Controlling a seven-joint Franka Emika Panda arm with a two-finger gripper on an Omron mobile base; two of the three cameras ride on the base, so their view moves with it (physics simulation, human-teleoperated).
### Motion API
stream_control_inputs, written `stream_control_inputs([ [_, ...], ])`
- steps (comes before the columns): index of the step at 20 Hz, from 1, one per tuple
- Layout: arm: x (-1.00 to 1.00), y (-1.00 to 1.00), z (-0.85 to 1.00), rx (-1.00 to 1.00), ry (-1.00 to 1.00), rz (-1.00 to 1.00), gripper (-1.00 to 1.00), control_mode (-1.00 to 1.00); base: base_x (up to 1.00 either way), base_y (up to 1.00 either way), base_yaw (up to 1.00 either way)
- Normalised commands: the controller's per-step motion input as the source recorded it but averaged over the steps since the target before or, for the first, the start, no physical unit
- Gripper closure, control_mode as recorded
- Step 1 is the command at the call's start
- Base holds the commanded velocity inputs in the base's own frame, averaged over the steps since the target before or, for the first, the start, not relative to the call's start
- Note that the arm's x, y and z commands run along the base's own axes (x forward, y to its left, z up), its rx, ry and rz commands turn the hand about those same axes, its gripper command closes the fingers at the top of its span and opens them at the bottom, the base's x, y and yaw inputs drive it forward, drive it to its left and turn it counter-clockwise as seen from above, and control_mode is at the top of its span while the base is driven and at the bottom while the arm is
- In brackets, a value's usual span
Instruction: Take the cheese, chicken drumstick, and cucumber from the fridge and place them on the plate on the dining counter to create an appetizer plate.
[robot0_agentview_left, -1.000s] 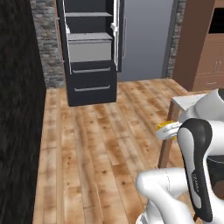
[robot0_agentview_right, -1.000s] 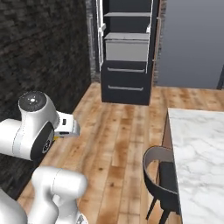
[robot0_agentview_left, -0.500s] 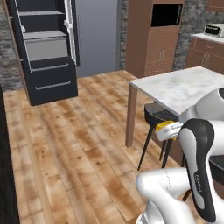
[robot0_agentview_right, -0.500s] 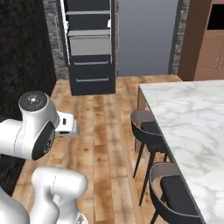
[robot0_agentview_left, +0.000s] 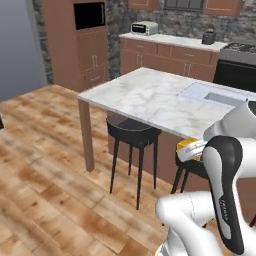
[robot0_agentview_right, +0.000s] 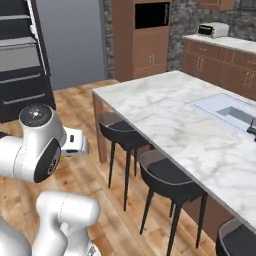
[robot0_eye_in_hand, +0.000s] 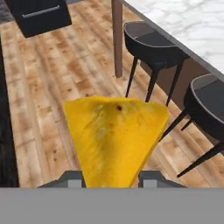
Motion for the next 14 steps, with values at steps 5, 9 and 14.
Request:
stream_control_inputs([
  [5, 0.00, 0.00, 0.00, 0.00, 0.00, 0.00, 1.00, 1.00, -0.05, -0.24, -0.65],
  [9, 0.00, 0.00, 0.00, 0.00, 0.00, 0.00, 1.00, 1.00, -0.12, -0.44, -0.56],
  [14, 0.00, 0.00, 0.00, 0.00, 0.00, 0.00, 1.00, 1.00, -0.22, -0.59, -0.50],
])
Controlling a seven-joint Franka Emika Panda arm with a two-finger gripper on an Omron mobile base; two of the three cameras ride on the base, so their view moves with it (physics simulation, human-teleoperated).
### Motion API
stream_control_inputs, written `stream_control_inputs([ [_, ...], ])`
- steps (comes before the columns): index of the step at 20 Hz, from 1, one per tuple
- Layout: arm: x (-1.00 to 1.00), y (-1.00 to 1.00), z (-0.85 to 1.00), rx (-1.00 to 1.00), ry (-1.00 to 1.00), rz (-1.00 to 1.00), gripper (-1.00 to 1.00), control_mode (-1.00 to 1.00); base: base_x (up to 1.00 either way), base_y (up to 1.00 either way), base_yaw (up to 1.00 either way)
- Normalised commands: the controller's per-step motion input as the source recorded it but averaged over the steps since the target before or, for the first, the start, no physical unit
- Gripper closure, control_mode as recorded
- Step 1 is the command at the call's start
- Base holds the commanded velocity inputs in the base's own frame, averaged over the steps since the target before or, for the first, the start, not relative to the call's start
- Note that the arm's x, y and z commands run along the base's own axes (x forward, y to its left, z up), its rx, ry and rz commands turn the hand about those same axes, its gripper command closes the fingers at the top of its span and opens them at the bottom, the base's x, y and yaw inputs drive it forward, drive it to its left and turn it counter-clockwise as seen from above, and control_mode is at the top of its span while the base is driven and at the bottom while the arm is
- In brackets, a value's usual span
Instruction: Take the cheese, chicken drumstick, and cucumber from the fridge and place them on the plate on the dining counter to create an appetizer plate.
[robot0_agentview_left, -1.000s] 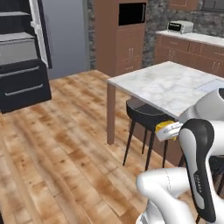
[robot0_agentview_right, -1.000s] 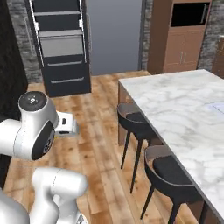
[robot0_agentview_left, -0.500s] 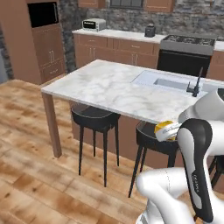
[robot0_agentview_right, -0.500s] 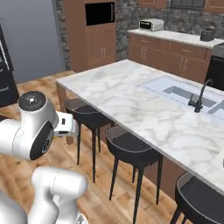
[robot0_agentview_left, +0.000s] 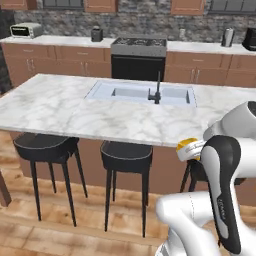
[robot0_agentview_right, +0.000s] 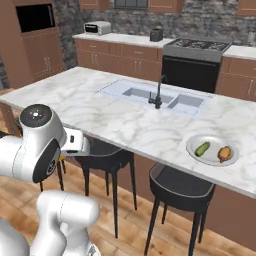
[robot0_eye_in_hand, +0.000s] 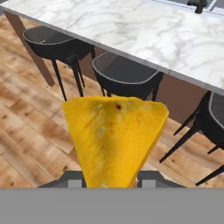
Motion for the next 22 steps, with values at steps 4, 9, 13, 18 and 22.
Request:
stream_control_inputs([
  [4, 0.00, 0.00, 0.00, 0.00, 0.00, 0.00, 1.00, 1.00, -0.23, -0.82, -0.43],
  [9, 0.00, 0.00, 0.00, 0.00, 0.00, 0.00, 1.00, 1.00, -0.06, -0.89, -0.31],
  [13, 0.00, 0.00, 0.00, 0.00, 0.00, 0.00, 1.00, 1.00, 0.03, -0.78, -0.21],
  [18, 0.00, 0.00, 0.00, 0.00, 0.00, 0.00, 1.00, 1.00, 0.66, -0.06, -0.12],
  [22, 0.00, 0.00, 0.00, 0.00, 0.00, 0.00, 1.00, 1.00, 1.00, 0.73, -0.10],
])
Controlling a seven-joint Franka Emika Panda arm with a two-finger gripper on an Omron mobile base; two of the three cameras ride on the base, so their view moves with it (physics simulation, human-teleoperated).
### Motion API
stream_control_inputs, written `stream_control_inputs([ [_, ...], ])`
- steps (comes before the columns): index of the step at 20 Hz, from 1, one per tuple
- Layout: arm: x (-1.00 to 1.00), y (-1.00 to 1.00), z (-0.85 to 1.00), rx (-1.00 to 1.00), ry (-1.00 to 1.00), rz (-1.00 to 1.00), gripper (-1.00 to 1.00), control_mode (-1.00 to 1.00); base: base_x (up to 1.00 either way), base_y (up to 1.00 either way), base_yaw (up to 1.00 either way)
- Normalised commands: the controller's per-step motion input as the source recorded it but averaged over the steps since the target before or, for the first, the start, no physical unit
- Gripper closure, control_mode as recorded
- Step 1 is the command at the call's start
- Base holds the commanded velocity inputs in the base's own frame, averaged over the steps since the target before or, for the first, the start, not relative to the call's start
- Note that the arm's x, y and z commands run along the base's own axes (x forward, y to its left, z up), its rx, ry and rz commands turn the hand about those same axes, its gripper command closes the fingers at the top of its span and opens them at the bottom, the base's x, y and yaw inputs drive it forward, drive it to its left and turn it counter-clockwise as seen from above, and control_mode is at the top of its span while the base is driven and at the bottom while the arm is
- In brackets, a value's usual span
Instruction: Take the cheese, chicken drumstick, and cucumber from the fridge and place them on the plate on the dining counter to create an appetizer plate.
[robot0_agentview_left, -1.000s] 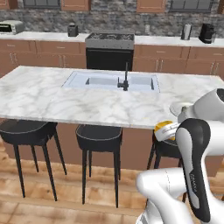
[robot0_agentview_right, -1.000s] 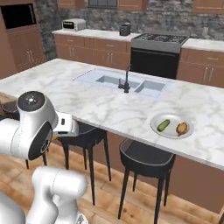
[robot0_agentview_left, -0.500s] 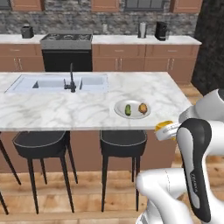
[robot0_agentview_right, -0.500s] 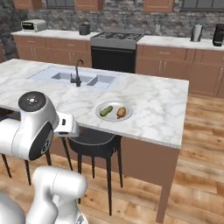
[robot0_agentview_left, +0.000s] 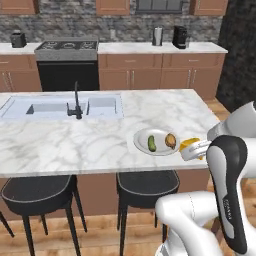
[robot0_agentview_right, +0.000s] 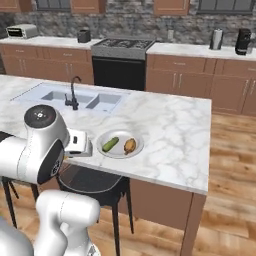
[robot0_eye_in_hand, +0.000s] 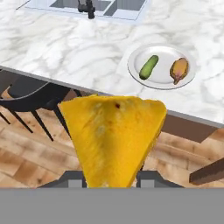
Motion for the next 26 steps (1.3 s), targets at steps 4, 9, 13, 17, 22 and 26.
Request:
stream_control_inputs([
  [4, 0.00, 0.00, 0.00, 0.00, 0.00, 0.00, 1.00, 1.00, 1.00, 0.84, -0.15],
  [9, 0.00, 0.00, 0.00, 0.00, 0.00, 0.00, 1.00, 1.00, 0.69, 0.35, -0.10],
  [13, 0.00, 0.00, 0.00, 0.00, 0.00, 0.00, 1.00, 1.00, 0.30, 0.02, -0.01],
  [17, 0.00, 0.00, 0.00, 0.00, 0.00, 0.00, 1.00, 1.00, 0.24, 0.00, 0.00],
  [22, 0.00, 0.00, 0.00, 0.00, 0.00, 0.00, 1.00, 1.00, 0.20, 0.00, 0.00],
  [26, 0.00, 0.00, 0.00, 0.00, 0.00, 0.00, 1.00, 1.00, 0.19, 0.00, 0.00],
])
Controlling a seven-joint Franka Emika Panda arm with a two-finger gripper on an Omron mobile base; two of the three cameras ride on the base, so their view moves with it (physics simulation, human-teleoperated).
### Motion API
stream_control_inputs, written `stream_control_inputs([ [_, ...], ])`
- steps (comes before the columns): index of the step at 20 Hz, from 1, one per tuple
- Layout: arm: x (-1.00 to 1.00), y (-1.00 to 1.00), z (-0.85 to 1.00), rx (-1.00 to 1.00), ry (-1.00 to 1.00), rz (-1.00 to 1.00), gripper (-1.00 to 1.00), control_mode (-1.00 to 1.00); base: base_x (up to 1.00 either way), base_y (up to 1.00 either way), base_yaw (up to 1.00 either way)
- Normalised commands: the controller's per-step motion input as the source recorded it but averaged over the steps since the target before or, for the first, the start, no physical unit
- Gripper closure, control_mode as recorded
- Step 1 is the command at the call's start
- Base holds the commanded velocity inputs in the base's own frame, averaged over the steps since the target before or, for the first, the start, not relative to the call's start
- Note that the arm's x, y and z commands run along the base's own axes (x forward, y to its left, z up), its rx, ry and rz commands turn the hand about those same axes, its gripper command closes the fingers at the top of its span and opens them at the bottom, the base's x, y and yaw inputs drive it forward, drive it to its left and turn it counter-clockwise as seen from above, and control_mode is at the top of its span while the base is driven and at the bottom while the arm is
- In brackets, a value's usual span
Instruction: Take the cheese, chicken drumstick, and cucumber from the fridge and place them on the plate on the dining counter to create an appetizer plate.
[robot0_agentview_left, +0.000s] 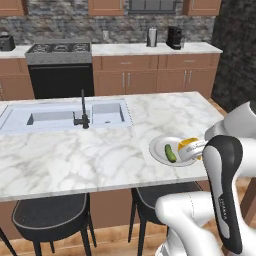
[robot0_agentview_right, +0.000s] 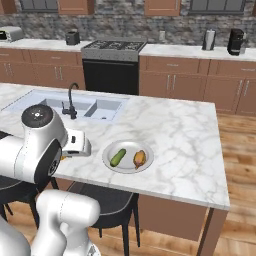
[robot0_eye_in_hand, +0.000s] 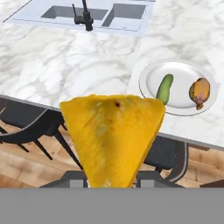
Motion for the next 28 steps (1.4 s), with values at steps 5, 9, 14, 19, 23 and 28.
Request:
stream_control_inputs([
  [5, 0.23, -0.18, -0.06, 0.00, 0.06, -0.07, 1.00, -1.00, 0.11, -0.02, -0.01],
  [9, 0.48, -0.47, -0.12, 0.00, 0.15, -0.18, 1.00, -1.00, 0.00, 0.00, 0.00],
  [14, 0.43, -0.40, -0.09, 0.00, 0.10, -0.12, 1.00, -1.00, 0.00, 0.00, 0.00],
  [19, 0.53, -0.14, -0.15, 0.00, 0.05, -0.02, 1.00, -1.00, 0.00, 0.00, 0.00],
  [23, 0.50, -0.14, -0.34, 0.02, 0.00, 0.00, 1.00, -1.00, 0.00, 0.00, 0.00],
  [28, 0.31, -0.21, -0.50, 0.01, 0.01, 0.00, 1.00, -1.00, 0.00, 0.00, 0.00],
])
